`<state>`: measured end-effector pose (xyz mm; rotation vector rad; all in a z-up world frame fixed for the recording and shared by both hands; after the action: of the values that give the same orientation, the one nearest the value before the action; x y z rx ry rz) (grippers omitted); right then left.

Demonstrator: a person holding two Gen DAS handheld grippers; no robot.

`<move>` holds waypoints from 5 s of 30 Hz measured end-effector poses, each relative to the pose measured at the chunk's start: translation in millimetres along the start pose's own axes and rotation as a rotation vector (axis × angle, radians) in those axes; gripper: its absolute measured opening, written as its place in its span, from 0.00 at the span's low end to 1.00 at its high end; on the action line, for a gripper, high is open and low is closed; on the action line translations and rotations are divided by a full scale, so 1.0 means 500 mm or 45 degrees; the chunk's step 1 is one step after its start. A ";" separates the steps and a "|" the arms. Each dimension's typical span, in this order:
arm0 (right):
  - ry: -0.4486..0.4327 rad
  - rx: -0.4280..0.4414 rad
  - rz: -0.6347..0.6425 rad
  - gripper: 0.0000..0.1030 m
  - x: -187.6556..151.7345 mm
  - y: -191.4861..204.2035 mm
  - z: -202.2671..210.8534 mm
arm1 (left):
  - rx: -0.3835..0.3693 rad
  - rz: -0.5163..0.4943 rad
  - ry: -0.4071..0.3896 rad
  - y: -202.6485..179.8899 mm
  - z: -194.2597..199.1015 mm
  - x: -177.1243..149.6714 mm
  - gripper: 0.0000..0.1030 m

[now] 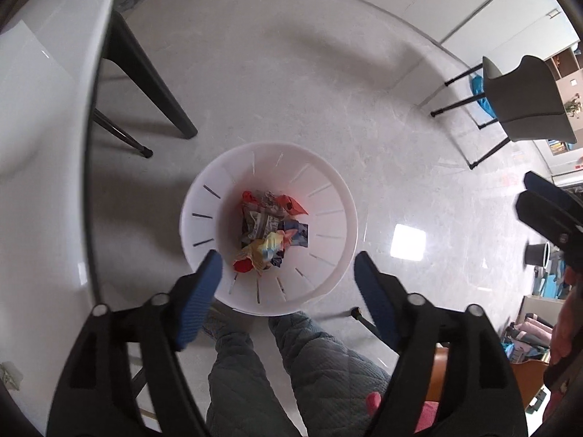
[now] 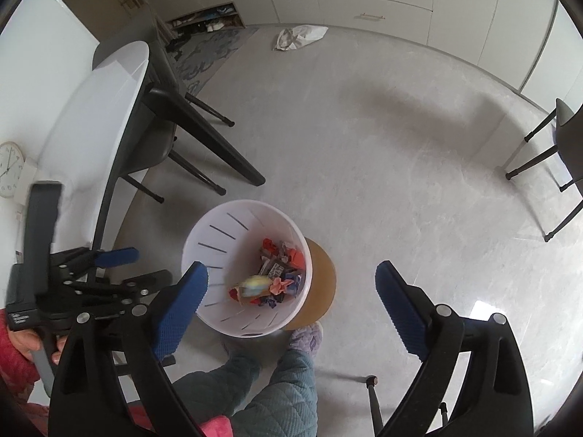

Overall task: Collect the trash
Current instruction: 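Carry both items over the bin and open both grippers, then swing both open tools back over the table, then grasp the clear plastic container with the left gripper while the right grasps grey tissue, then carry both items to the bin, open the right then the left gripper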

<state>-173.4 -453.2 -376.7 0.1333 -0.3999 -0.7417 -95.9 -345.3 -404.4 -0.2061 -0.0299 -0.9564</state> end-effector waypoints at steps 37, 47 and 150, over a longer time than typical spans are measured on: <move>-0.012 0.350 0.807 0.93 -0.022 0.689 0.078 | 0.662 0.915 -0.559 0.523 0.581 -0.487 0.92; 0.134 0.321 0.963 0.93 -0.095 0.831 0.002 | 0.578 1.004 -0.530 0.655 0.447 -0.591 0.92; 0.177 -0.082 -0.282 0.91 -0.119 -0.143 -0.124 | 0.156 -0.104 0.025 -0.013 -0.216 -0.021 0.78</move>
<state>-233.3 -466.6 -469.9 0.1695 -0.2304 -0.9564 -114.3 -360.5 -510.4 -0.0831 -0.0795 -1.0346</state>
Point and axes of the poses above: each gripper's, at about its wrist camera, not at the fingertips, and z roughly against the way its jaws point, y to its left, x to its top, the point moved 10 cm from there along -z, roughly the way its jaws point, and after that the axes turned 3 degrees about -z, right-handed, at the moved point
